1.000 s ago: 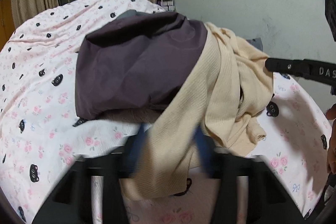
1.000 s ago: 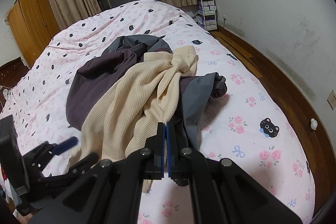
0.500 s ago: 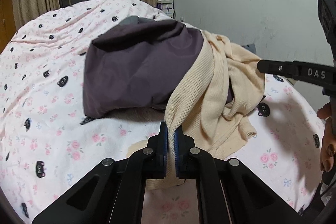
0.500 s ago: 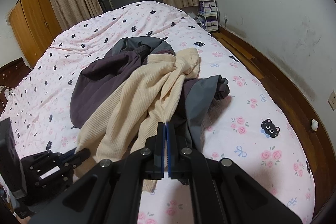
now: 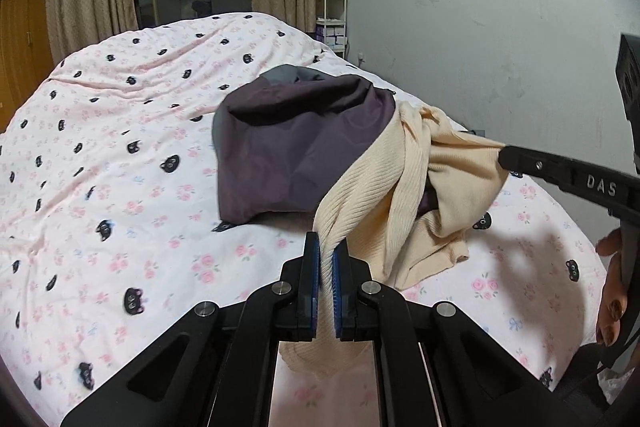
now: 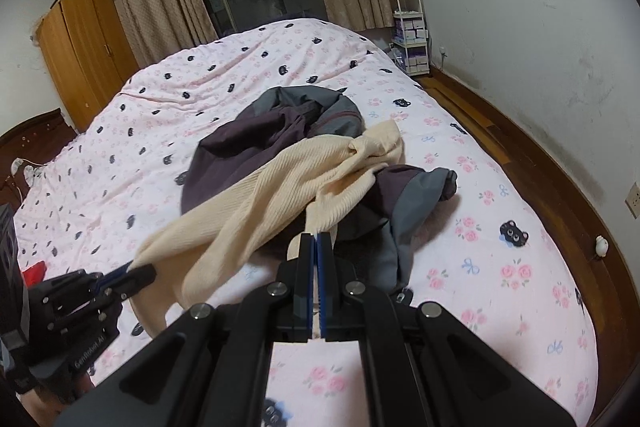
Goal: Fold clothes
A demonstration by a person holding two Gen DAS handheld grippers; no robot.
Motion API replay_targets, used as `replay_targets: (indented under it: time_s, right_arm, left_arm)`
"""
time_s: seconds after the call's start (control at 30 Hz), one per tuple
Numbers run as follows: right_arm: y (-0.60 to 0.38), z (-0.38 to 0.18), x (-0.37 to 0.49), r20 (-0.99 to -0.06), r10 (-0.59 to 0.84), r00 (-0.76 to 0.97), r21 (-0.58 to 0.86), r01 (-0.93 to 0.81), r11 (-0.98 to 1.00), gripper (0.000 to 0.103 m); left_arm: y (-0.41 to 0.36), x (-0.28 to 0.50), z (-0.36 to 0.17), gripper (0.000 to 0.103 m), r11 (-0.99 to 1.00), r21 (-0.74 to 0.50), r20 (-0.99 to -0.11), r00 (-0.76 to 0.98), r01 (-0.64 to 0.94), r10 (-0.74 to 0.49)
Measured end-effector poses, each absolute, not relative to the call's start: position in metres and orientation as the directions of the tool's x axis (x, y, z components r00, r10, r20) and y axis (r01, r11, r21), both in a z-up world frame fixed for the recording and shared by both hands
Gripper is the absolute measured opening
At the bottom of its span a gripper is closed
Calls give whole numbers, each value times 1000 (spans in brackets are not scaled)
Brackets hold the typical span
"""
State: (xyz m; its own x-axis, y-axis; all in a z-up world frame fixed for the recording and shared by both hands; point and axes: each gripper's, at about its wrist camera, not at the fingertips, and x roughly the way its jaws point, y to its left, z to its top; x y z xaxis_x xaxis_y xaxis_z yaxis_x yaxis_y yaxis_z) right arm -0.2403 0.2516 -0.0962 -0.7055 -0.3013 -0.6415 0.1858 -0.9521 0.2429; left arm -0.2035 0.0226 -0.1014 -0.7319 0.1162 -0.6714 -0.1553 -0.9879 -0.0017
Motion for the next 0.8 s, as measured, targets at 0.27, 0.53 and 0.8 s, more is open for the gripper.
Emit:
replay_targets:
  time_s: [0.27, 0.53, 0.8]
  right_arm:
    - [242, -89, -214, -653, -298, -696, 235, 187, -954, 2]
    - [234, -80, -188, -667, -283, -689, 208, 192, -959, 2]
    - [208, -63, -160, -671, -294, -681, 178, 237, -955, 2]
  left_arm:
    - [9, -176, -89, 5, -987, -11, -672, -730, -158, 124]
    - [-7, -149, -78, 5, -988, -22, -669, -732, -152, 128]
    - [-46, -125, -68, 5, -996, -47, -667, -739, -82, 92]
